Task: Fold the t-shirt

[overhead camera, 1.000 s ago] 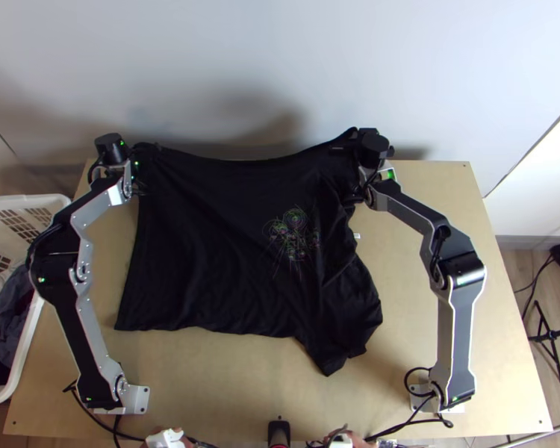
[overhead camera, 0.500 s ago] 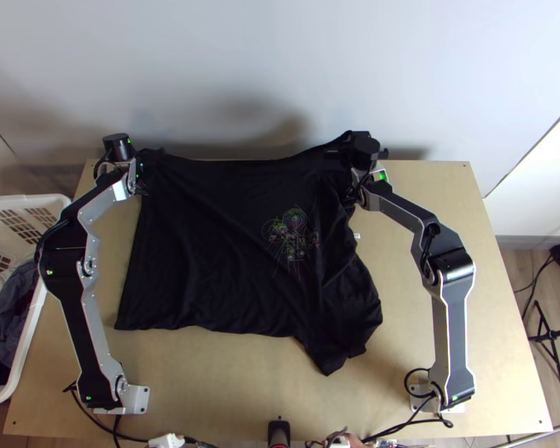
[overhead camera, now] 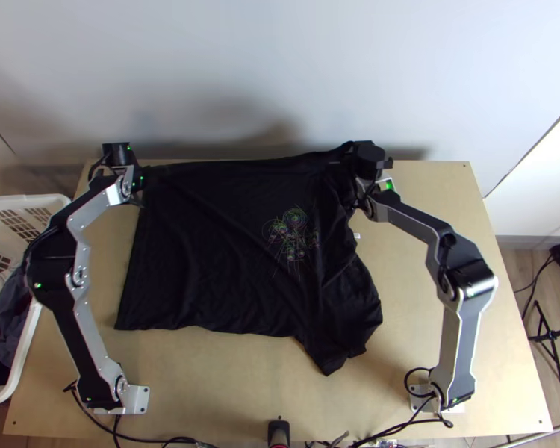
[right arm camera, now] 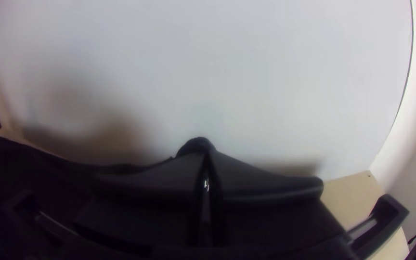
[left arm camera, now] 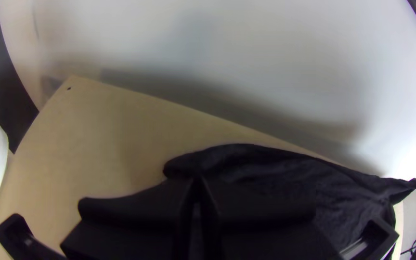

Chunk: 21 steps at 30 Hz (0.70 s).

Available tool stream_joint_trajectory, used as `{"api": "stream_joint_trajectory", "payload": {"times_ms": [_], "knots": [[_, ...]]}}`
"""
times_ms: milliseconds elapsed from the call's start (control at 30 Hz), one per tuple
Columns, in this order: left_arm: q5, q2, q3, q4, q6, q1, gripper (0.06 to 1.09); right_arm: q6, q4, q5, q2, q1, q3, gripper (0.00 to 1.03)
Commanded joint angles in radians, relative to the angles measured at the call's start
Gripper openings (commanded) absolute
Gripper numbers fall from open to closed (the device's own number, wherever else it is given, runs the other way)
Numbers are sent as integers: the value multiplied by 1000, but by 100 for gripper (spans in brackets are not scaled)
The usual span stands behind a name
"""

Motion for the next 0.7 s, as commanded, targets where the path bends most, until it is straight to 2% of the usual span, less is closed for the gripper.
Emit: {"api": "stream_joint_trajectory", "payload": {"times_ms": [0, 300, 667], "knots": [[62, -156, -168, -24, 19, 30, 18, 1, -8, -29, -160, -7, -174, 2], [150, -334, -382, -53, 47, 52, 18, 9, -36, -70, -325, 43, -371, 2], [194, -498, -574, -105, 113, 78, 19, 13, -275, -99, -512, 116, -484, 2]]}}
